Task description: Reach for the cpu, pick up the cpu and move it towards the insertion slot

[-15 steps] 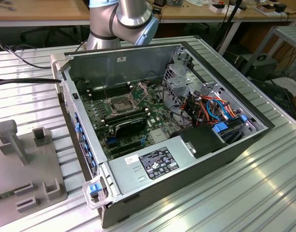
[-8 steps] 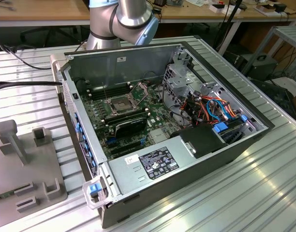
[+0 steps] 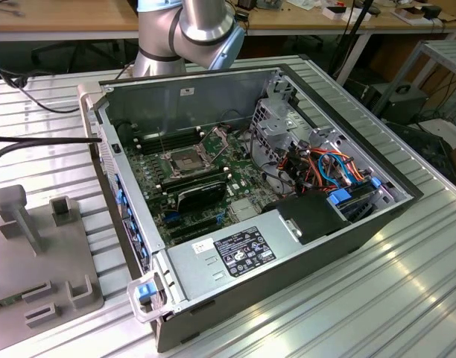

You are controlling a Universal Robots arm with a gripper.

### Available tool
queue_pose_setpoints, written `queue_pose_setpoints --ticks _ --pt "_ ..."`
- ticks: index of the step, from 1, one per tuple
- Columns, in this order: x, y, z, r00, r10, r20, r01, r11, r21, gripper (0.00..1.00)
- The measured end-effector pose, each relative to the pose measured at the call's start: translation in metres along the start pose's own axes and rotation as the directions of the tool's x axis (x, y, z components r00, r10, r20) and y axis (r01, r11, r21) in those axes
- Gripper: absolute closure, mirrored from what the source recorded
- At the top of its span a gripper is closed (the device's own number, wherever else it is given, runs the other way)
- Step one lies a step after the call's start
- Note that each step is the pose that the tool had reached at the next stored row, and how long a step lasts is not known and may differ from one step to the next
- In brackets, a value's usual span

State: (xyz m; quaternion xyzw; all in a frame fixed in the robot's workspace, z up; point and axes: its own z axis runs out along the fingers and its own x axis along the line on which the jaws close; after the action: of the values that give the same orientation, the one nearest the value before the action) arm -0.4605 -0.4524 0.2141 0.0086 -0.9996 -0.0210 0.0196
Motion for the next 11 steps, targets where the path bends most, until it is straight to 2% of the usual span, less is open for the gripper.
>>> queue_pose_setpoints --ticks 3,9,10,11 --pt "-0.003 -0.0003 0.0044 1.0 0.0 -0.0001 0.0 1.0 0.0015 0.28" --pt "-0.0064 -0.0012 0.0175 1.0 0.0 -0.0001 0.0 1.0 0.0017 0.28" --pt "-0.0068 -0.0012 0.0192 1.0 0.0 0.0 0.0 1.0 0.0023 0.28" --pt "-0.0071 -0.0014 0.0209 1.0 0.001 -0.0001 -0.001 1.0 0.0066 0.28"
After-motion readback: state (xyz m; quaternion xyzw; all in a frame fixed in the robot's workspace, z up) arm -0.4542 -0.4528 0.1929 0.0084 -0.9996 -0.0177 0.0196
